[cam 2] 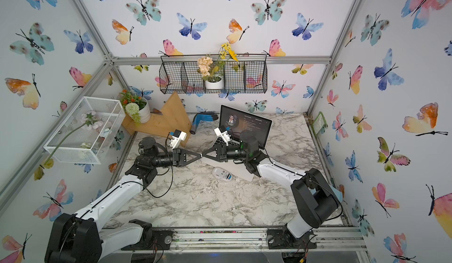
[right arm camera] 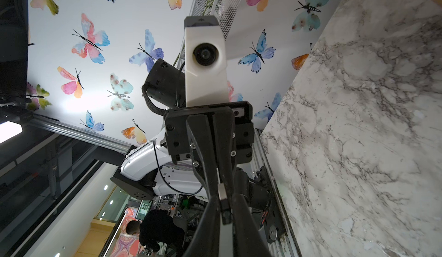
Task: Remove the wireless mouse receiver from the laptop
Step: Adjust the USB plug.
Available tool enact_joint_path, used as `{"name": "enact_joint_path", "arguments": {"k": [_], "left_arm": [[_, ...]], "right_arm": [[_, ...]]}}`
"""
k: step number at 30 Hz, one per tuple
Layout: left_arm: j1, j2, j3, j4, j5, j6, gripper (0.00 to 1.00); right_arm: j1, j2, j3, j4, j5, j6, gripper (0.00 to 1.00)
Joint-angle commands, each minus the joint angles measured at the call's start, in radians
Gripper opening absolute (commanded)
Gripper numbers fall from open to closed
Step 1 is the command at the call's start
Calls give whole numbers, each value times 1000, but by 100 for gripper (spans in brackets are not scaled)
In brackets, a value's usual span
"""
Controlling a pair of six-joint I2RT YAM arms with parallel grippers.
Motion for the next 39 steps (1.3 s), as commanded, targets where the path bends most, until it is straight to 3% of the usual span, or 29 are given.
{"name": "enact_joint_path", "arguments": {"k": [1,4,13,18,27,29,36,37,39], "left_arm": [[6,-14,28,-2,-7,21,0],[7,-12,28,-2,-7,22,0],[11,-22,20,-1,-8,20,0],[15,-21,17,-1,-7,19,0],[17,-25,9,-1,-5,20,0],[19,-27,8,-1,-6,20,0],[22,-33,8,-2,-14,21,0],[22,-33,9,-2,-14,23,4],[22,-36,10,-2,-16,22,28]], "right_arm": [[10,15,-7,48,9,22,15],[17,22,1,36,-3,14,18],[23,19,4,12,4,-10,13],[23,14,6,-1,13,-20,17],[23,2,17,-42,20,-47,10],[22,0,22,-51,22,-51,3],[22,-3,45,-109,25,-85,2],[23,-2,47,-112,23,-86,2],[22,-2,49,-115,23,-87,2]]}}
